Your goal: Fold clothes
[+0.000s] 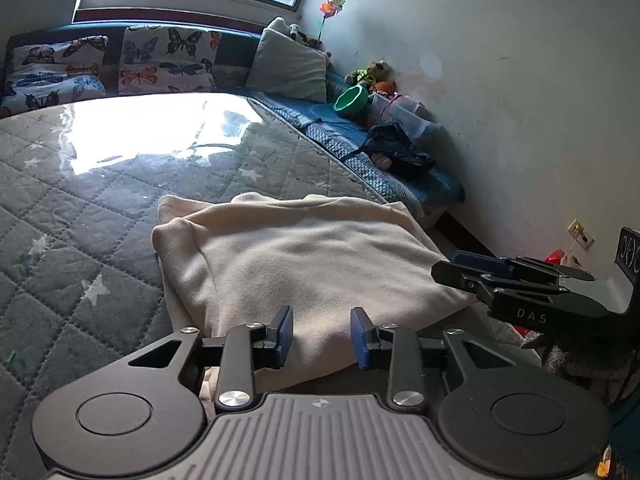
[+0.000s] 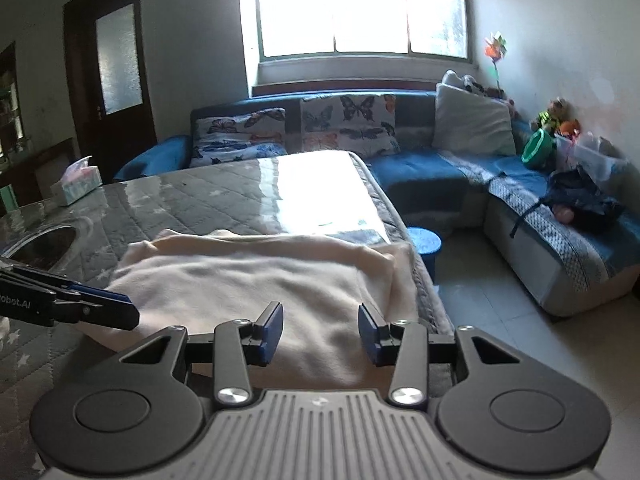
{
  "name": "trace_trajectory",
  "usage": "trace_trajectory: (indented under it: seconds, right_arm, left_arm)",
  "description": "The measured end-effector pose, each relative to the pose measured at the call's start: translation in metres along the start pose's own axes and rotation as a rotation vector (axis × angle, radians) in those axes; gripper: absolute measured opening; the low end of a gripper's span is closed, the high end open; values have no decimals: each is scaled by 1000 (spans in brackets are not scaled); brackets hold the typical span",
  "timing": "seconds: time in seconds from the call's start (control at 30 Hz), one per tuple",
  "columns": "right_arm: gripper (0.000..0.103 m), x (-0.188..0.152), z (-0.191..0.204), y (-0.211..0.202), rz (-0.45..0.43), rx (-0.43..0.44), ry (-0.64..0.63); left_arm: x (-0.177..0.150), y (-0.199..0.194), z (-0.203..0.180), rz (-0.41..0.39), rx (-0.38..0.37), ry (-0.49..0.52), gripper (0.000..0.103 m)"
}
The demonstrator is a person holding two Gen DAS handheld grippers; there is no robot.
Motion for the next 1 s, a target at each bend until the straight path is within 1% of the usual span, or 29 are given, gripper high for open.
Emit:
trace_trajectory:
  seconds: [0.17, 0.4, 0.53, 0.63, 0.8, 0.9, 1.0]
  right_arm:
    - [44, 0, 18, 1, 1, 13, -59]
    - [47, -8, 34, 7, 37, 9, -120]
    - [51, -1, 39, -1, 8, 19, -126]
    - [55, 2, 44, -3, -10, 33, -138]
    - [56, -1, 53, 11, 21, 63, -148]
    - [57, -4, 55, 15, 30, 68, -147]
    - [57, -4, 54, 13, 22, 72, -144]
  left_arm:
    - [-6, -9, 1, -7, 7, -4, 35]
    - [-13, -9, 6, 2, 10, -24, 34]
    - [-14, -14, 3, -10, 14, -18, 34]
    - [-14, -18, 6, -23, 10, -39, 34]
    - [-15, -15, 17, -10, 11, -91, 34]
    - [-16, -17, 19, -8, -1, -109, 34]
    - [-9, -24, 18, -37, -18, -118, 34]
Point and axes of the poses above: each gripper's, at about its wrist camera, not at the fingertips, and y roughly the way its jaws point, z to its left, x to its top, the point moved 3 cm from there along y, roughly the way its jaws point, and after that the axes turned 7 degrees about -y, right-handed, at the moved point
